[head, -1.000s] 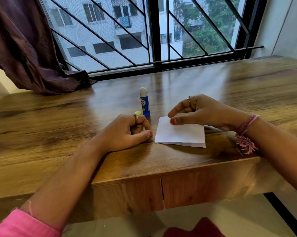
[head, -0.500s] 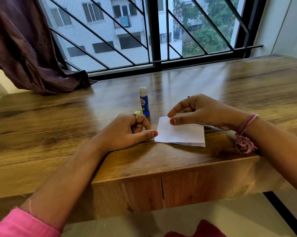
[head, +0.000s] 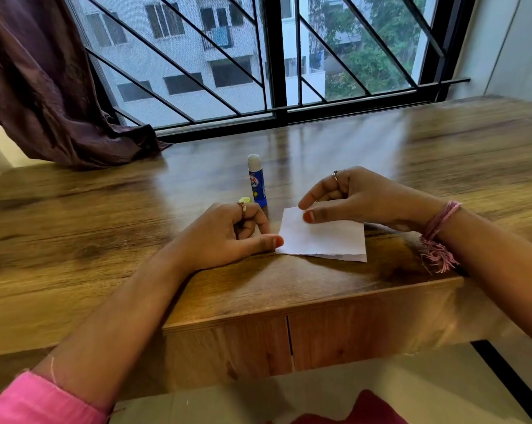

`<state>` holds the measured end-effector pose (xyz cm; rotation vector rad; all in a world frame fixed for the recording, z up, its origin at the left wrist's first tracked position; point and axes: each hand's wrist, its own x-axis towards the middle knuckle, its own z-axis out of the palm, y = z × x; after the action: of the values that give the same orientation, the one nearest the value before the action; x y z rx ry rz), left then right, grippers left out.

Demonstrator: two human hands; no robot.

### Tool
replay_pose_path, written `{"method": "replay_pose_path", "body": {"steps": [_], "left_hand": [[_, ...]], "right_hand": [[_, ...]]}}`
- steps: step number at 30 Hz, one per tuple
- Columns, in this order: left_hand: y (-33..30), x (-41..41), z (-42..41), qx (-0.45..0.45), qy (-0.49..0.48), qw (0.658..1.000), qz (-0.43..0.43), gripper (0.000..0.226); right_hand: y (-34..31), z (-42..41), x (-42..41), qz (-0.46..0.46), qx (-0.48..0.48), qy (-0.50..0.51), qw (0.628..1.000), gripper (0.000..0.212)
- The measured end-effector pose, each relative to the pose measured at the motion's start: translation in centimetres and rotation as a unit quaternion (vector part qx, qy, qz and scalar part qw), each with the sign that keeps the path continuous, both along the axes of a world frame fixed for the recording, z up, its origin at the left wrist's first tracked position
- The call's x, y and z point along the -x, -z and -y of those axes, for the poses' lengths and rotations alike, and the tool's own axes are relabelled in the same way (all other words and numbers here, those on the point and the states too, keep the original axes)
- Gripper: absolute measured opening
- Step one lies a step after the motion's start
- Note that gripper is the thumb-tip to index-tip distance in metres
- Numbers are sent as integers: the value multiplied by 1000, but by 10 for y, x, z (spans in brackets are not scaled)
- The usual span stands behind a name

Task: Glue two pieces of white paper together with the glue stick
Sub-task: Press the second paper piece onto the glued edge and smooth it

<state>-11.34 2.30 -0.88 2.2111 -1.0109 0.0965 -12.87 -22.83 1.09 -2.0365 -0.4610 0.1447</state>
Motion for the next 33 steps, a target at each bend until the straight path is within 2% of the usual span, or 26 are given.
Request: {"method": "replay_pose_path", "body": {"steps": [13, 24, 33], "left_hand": [[-1, 1, 0, -11, 4, 1000, -2, 22], [-2, 2, 0, -11, 4, 1000, -17, 24], [-1, 2, 0, -10, -1, 1000, -21, 23]], "right_hand": [[0, 0, 0, 3, 8, -6, 1000, 42], [-2, 8, -1, 10, -20, -18, 1000, 53], [-4, 16, 4, 32, -2, -13, 999, 48]]}}
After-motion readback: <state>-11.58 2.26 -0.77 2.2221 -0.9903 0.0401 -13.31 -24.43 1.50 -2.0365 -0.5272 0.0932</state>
